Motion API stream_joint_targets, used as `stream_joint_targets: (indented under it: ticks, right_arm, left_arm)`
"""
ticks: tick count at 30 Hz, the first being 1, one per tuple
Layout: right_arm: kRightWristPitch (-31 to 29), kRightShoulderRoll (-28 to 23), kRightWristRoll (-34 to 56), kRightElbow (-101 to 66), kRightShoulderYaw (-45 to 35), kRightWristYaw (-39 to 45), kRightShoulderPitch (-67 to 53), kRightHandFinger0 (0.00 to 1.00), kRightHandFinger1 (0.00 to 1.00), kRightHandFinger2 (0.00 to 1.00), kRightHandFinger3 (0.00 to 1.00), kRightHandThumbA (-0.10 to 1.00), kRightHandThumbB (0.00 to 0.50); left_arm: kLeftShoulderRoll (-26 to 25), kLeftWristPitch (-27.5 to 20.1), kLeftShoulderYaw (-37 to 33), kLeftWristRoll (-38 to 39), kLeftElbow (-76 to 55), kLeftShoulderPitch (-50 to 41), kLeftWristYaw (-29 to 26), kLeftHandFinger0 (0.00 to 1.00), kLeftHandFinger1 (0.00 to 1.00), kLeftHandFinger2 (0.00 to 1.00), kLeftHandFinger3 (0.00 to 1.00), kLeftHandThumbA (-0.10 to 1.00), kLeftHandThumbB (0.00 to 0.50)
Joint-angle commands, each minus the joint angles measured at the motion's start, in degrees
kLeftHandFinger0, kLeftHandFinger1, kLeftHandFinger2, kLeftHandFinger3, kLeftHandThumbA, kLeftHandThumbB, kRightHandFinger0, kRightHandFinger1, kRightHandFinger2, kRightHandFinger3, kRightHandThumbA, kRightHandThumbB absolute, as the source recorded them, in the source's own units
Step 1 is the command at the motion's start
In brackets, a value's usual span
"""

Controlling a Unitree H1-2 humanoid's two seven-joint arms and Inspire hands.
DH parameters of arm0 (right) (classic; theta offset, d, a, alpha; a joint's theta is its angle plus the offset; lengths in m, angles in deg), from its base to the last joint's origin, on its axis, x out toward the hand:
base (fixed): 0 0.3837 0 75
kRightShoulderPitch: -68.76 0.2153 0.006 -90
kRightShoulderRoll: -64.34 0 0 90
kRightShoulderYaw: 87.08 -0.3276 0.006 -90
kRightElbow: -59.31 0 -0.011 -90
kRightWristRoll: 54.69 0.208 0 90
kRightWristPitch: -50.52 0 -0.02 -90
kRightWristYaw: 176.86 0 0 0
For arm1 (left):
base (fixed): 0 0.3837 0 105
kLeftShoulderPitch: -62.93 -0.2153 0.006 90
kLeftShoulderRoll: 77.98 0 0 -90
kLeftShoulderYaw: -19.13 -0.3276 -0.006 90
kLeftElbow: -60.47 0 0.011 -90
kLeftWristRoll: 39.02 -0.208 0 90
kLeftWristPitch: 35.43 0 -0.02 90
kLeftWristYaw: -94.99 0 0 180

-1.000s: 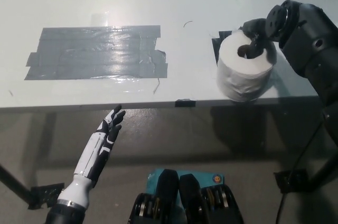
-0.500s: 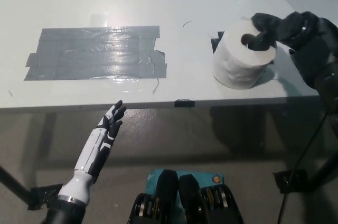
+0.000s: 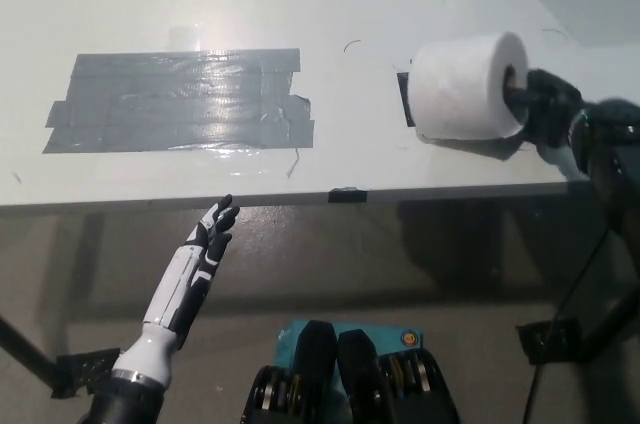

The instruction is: A toilet paper roll is kept on the black spot on the desk infront of the robot and the robot inserts its right thumb into the hole in the centre to grab the roll. Then it passes the roll to a person.

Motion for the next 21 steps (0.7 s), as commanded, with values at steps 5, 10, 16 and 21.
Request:
stream_joint_targets:
  ticks: [5, 10, 16, 21]
  right_arm:
    - [12.72, 5.43, 31.81, -10.41, -26.10, 5.67, -1.71, 0.00, 0.24, 0.69, 1.00, -0.10, 0.137]
    - [17.30, 9.12, 36.89, -21.71, -27.54, 3.67, -3.03, 0.00, 0.32, 0.74, 1.00, -0.10, 0.131]
    - [17.30, 14.41, 47.87, -44.45, -15.50, -1.29, -10.63, 0.00, 0.41, 0.79, 1.00, -0.10, 0.103]
    - [17.30, 14.09, 59.78, -62.52, -3.06, -6.91, -19.09, 0.00, 0.48, 0.81, 1.00, -0.10, 0.117]
  left_arm:
    - [0.11, -1.20, 1.16, 0.80, 0.73, 6.95, -0.55, 1.00, 1.00, 1.00, 1.00, 1.00, 0.190]
    - [0.39, -1.26, 1.03, 0.95, 1.52, 8.60, -0.46, 1.00, 1.00, 1.00, 1.00, 1.00, 0.204]
    - [0.61, -0.74, 0.87, 0.94, 1.01, 8.50, -0.40, 1.00, 1.00, 1.00, 1.00, 1.00, 0.205]
    - [0.30, -1.43, 0.77, 0.93, 0.92, 7.72, -0.19, 1.00, 1.00, 1.00, 1.00, 1.00, 0.213]
